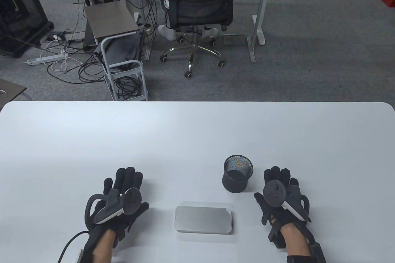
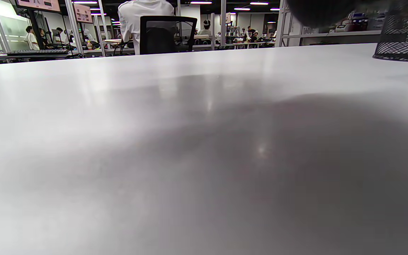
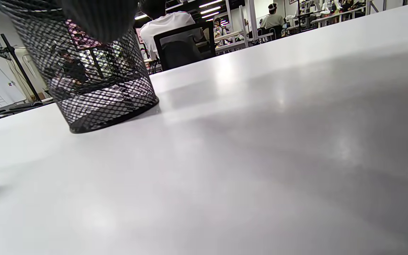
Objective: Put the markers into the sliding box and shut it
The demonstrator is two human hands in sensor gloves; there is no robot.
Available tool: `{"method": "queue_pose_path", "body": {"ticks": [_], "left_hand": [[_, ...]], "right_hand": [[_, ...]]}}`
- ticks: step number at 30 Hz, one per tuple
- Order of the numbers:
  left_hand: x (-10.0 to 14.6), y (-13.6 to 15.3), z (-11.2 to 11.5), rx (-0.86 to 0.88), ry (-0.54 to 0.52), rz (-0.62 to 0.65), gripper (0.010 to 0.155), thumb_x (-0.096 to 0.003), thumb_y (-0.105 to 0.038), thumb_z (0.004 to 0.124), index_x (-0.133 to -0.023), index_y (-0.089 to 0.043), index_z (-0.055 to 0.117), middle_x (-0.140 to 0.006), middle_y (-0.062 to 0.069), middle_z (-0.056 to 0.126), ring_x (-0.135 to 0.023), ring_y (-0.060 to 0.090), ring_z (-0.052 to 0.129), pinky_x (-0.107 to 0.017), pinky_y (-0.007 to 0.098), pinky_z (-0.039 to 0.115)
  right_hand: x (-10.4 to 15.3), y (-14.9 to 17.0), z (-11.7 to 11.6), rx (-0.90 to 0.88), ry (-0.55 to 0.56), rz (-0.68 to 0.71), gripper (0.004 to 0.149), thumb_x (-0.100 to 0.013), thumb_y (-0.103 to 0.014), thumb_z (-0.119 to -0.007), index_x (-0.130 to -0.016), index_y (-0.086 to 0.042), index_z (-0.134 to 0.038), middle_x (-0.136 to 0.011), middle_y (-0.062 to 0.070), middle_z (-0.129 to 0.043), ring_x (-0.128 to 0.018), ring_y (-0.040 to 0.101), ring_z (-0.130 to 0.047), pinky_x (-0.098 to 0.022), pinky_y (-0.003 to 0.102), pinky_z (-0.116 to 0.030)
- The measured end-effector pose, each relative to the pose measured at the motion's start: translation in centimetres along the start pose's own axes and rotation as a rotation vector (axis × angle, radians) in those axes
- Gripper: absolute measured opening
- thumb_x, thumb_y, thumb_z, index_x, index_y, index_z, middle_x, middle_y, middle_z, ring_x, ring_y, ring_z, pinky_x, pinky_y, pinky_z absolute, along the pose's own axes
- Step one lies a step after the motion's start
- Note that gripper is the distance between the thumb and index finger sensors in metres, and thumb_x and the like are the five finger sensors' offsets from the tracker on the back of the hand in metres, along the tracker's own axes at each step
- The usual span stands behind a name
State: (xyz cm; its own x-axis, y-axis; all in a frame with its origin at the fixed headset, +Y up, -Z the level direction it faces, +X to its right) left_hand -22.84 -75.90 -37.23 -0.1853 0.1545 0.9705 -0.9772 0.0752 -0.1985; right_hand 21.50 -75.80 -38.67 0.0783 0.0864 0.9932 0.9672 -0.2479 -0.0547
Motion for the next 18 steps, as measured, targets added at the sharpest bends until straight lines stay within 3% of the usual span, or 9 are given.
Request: {"method": "queue_pose_path", "body": {"ticks": [18], "left_hand": [[0.1,-1.2,-0.6,-0.019,0.001,0.036,0.094,-0.0421,-0.067,0.062,-0.107,-0.028,0.006,-0.117,0.001,0.002,-0.108,0.031,0.003,-0.074,0.062,0.019]], "right_hand": [[0.3,-1.4,0.7,0.015,0.033,0.046,0.080,-0.049,-0.046,-0.059,-0.104,-0.011,-0.012,-0.112,0.025,-0.003,-0.093,0.051,0.004,-0.057,0.068,-0.005]]}}
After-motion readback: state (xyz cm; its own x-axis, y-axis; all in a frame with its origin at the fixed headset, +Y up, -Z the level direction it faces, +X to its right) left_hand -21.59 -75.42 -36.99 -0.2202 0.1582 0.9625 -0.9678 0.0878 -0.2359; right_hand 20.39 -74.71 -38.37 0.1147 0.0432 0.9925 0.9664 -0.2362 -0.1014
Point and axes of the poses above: the tracker on the back of each hand, its own y axis roughly to the little-finger side, its own x axis roughly from the fingertips to the wrist, z = x × y, the point moved 5 cm from there along -x, roughly from the wrist to the fingertips
